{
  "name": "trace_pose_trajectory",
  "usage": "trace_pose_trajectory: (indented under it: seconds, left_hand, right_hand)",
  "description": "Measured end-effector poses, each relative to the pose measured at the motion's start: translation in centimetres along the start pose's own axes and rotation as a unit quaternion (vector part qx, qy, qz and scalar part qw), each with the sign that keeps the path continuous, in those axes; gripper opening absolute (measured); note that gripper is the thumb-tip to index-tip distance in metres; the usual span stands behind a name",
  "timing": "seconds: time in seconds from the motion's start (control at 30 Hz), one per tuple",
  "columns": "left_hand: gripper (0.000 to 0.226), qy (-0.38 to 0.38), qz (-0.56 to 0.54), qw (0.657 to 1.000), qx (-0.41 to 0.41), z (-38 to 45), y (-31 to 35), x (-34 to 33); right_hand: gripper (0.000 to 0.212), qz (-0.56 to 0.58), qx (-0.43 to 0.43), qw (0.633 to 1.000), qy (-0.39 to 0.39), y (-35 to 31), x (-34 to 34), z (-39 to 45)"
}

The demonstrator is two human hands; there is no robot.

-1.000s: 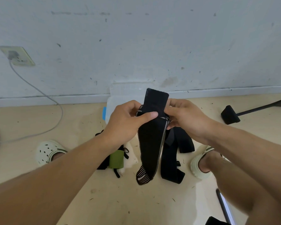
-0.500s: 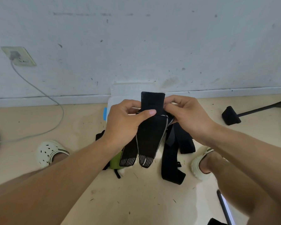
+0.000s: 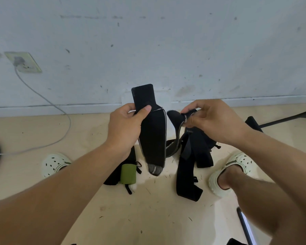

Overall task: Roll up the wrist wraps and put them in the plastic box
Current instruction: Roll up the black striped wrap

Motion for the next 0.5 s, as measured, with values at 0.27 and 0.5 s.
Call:
trace_pose_trajectory:
  seconds: [0.27, 0.5]
  left_hand:
    - [0.018, 0.001, 0.029, 0.999, -0.020, -0.2, 0.3, 0.1]
    - [0.012, -0.041, 0.047, 0.998, -0.022, -0.5, 0.3, -0.7]
  right_hand:
    - [0.021, -0.050, 0.014, 0.998, 0.047, 0.9, 1.0, 0.3]
    - [0.008, 0.151, 0.014, 0.987, -0.050, 0.6, -0.7, -0.2]
Point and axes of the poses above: each hand's wrist, its own z-axis towards the middle knuckle, its own x-axis out of the back of the hand, y = z × x, the point moved 7 cm from there along z, towards the middle knuckle, and after that the axes turned 8 degrees about z, right-handed, at the moved point
